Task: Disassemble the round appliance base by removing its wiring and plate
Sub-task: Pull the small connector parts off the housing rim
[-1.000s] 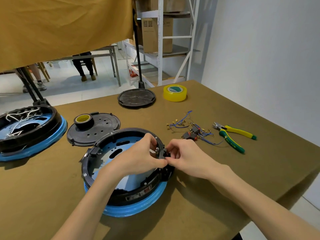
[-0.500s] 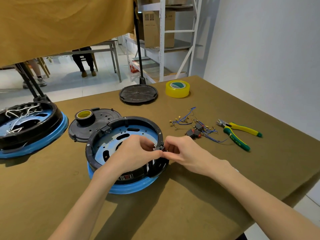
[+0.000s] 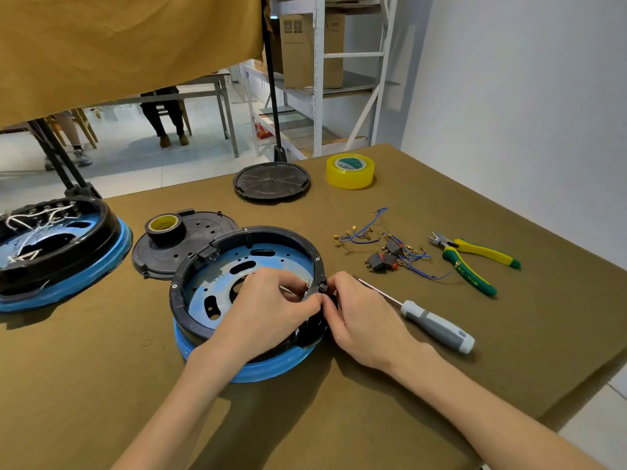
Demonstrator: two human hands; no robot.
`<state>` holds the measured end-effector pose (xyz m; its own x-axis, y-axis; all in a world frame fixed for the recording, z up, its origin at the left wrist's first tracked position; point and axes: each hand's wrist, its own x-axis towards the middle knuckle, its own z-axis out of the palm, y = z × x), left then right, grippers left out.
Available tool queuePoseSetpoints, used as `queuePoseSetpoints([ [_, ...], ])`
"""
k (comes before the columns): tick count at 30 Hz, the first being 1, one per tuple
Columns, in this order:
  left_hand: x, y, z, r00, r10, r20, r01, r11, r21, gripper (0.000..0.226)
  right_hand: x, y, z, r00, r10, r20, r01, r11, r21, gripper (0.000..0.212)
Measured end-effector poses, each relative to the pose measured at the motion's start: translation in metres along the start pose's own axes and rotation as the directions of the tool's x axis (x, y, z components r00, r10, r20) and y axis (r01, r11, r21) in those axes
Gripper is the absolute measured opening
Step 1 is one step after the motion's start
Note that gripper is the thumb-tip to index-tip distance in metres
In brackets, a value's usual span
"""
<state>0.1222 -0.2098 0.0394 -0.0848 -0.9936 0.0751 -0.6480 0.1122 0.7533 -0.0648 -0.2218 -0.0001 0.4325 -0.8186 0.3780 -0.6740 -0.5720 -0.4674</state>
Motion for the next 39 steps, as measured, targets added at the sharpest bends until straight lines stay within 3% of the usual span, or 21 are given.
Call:
queuePoseSetpoints([
  [6,-0.002,0.004,0.006,0.986,0.117,-0.120,-0.121,0.992,-0.027,0.015,0.006,-0.001,-0.006,0.998,-0.033,0.055,0.037,0.997,-0.073,0.015],
  [14,-0.003,0.005,0.007,0.987,0.119,-0.106,-0.126,0.990,-0.065,0.016,0.008,0.002,-0.005,0.998,-0.029,0.064,0.032,0.999,-0.042,0.013],
  [23,-0.001,0.003,0.006,0.992,0.083,-0.100,-0.089,0.994,-0.059,0.020,0.000,0.008,-0.007,0.996,0.054,0.067,-0.062,0.990,0.127,0.013],
  [28,-0.001,0.002,0.006,0.994,0.029,-0.109,-0.036,0.997,-0.065,0.021,0.005,0.003,-0.013,0.999,0.039,-0.026,-0.039,0.999,0.001,0.014],
  [39,-0.004,0.006,0.007,0.991,0.088,-0.106,-0.091,0.995,-0.026,0.016,0.014,0.005,-0.010,0.998,0.008,0.065,-0.010,1.000,0.026,0.017],
])
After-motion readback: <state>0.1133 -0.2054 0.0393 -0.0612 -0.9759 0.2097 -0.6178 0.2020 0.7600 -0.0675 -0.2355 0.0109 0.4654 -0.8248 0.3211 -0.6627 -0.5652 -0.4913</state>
